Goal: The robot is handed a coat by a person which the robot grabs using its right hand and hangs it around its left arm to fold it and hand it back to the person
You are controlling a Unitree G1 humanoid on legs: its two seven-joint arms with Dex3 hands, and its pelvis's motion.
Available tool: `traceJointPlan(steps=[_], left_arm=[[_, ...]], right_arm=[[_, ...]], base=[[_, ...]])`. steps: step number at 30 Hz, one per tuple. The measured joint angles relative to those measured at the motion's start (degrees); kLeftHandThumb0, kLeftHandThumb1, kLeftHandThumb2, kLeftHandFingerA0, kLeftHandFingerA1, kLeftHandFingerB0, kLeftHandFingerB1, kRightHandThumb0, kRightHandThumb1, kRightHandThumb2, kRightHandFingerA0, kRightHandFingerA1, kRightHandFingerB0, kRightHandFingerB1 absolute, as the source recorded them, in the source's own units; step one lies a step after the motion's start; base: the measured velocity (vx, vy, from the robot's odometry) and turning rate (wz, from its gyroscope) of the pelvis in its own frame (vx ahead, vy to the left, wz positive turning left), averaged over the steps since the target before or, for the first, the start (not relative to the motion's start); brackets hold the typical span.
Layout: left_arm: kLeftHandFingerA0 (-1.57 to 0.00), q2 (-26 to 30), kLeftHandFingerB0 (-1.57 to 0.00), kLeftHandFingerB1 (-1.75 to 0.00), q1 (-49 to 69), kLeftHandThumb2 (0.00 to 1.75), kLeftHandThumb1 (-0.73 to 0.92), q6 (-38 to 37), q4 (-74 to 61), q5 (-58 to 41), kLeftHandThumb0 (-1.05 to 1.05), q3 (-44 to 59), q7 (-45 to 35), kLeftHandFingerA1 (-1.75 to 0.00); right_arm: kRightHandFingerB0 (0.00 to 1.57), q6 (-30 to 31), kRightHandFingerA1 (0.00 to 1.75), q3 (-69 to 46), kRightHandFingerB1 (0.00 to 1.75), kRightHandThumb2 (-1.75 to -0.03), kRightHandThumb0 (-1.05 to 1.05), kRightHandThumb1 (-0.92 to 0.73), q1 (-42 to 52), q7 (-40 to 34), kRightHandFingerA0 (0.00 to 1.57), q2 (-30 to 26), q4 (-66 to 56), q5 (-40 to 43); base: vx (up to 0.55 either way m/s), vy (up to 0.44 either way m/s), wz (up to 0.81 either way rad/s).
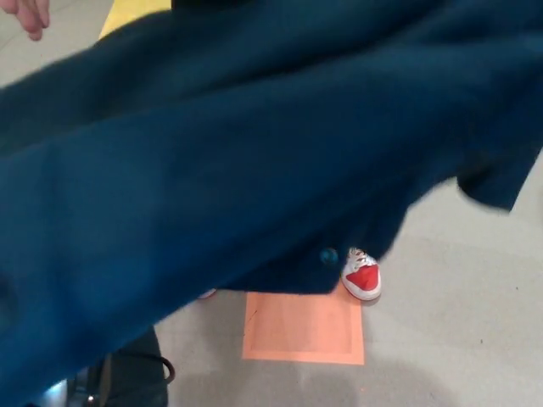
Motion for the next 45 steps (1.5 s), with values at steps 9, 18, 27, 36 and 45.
traceJointPlan(steps=[9, 18, 27, 36, 45], left_arm=[[-0.2, -0.2, -0.24, -0.31, 0.1, 0.65, 0.83, -0.5, 0.0, 0.0, -0.68, 0.0, 0.0, -0.31], [-0.19, -0.3, -0.22, -0.3, 0.4, 0.64, 0.8, -0.6, 0.0, 0.0, -0.71, 0.0, -0.1, -0.31], [0.0, -0.3, 0.0, -0.47, 0.5, 1.06, 0.5, -0.6, -0.4, 0.0, -0.36, 0.1, -0.3, -0.49], [0.0, -0.2, 0.0, -0.46, 1.0, 1.05, 0.48, -2.1, -2.9, 0.0, -0.36, 0.2, -1.1, -0.48], [-0.18, 0.3, -0.2, -0.29, 1.3, 0.64, 0.8, -3.1, -5.0, -0.2, -0.68, 0.6, -2.0, -0.3]], right_arm=[[1.04, -6.7, 0.53, 6.5, 0.63, -0.66, -0.3, -0.85, 13.8, -0.6, 0.95, 0.0, 20.3, -0.4], [0.0, -11.5, 0.12, 18.5, 0.11, -0.92, -0.83, -0.54, 16.0, -0.6, 0.0, -0.8, 41.6, -2.1], [0.0, -14.7, 0.02, 33.0, 0.0, -0.9, -0.89, -0.54, 14.5, 2.4, 0.0, -4.7, 61.8, -5.8], [0.0, -19.1, 0.0, 44.5, 0.0, -0.89, -0.88, -0.51, 9.7, 5.6, 0.0, -12.0, 76.2, -9.1], [0.0, -19.9, 0.0, 47.3, 0.01, -0.83, -0.8, -0.47, 8.0, 8.6, 0.0, -14.2, 80.1, -10.5]], base=[[0.0, 0.0, 0.0], [0.0, 0.0, 0.0], [0.0, 0.0, 0.0], [0.0, 0.0, 0.0], [0.0, 0.0, 0.0]])
